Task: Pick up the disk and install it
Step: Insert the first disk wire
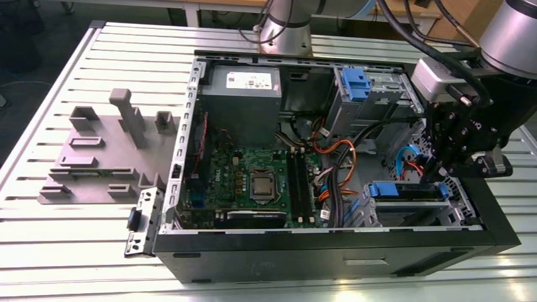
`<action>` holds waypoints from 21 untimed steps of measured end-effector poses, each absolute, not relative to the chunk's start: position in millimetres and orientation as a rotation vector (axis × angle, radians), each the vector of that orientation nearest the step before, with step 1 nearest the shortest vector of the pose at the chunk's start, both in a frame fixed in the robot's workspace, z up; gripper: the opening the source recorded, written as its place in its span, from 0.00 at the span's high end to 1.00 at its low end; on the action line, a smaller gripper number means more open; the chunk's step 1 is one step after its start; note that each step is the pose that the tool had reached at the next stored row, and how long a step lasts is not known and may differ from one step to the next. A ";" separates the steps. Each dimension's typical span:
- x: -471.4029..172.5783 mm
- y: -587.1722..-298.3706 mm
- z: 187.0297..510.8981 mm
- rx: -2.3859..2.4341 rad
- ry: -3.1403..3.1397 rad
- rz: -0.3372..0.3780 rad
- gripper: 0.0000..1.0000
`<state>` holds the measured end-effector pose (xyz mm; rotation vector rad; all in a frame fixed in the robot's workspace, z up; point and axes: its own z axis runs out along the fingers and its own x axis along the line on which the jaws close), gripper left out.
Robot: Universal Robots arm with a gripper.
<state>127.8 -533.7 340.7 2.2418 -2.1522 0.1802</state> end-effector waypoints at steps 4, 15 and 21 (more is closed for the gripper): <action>127.6 -534.1 340.6 2.242 -2.152 0.180 0.84; 125.9 -536.6 340.5 2.251 -2.163 0.187 0.84; 122.2 -538.2 340.2 2.259 -2.172 0.200 0.84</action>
